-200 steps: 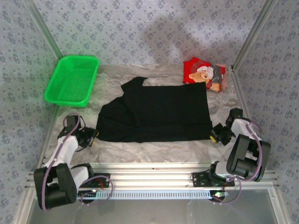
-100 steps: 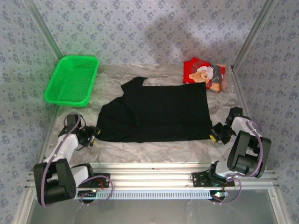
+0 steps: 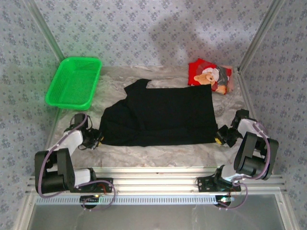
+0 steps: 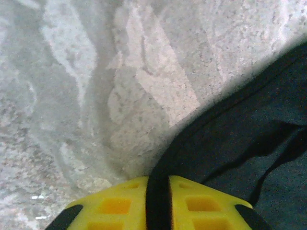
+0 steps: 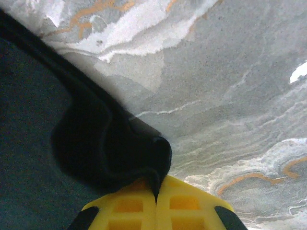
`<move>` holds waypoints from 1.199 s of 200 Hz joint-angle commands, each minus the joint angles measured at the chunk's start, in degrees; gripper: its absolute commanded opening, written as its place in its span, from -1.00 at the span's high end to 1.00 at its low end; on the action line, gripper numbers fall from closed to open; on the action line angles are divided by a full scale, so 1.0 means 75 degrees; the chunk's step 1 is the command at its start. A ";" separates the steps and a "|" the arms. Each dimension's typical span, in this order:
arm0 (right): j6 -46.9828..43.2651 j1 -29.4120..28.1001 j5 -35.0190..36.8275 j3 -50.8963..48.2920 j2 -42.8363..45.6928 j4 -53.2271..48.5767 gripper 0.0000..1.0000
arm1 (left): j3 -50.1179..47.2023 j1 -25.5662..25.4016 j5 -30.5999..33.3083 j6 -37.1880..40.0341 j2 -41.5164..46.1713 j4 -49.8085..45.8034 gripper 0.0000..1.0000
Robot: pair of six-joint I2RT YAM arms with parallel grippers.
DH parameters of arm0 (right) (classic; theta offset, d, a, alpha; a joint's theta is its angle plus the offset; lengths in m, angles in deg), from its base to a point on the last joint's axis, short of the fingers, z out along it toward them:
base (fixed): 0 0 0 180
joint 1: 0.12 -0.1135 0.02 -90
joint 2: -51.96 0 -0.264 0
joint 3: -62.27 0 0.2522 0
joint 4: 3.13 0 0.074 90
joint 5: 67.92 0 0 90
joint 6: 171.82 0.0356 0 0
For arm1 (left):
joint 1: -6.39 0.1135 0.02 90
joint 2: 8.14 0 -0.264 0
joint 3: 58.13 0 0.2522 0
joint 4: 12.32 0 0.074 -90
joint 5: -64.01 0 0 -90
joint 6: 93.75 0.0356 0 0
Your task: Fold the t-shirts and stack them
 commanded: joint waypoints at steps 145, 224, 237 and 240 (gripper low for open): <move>-0.0422 0.0044 -0.0374 0.0456 0.0665 -0.0973 -0.09 | 0.0408 0.0527 0.0757 0.0026 0.2587 -0.3255 -0.13; -0.1205 -0.3154 -0.2257 0.1443 0.2028 -0.1296 -0.81 | 0.1858 -0.3754 -0.0315 -0.2253 0.1647 -0.2484 -0.38; -0.1264 -0.3753 -0.2112 0.1594 0.1970 -0.1088 -0.88 | 0.1177 -0.3907 -0.0457 -0.2963 0.1694 -0.1663 -0.38; -0.1308 -0.3848 -0.2093 0.1619 0.1936 -0.1071 -0.88 | 0.1061 -0.3926 -0.0479 -0.3076 0.1683 -0.1449 -0.38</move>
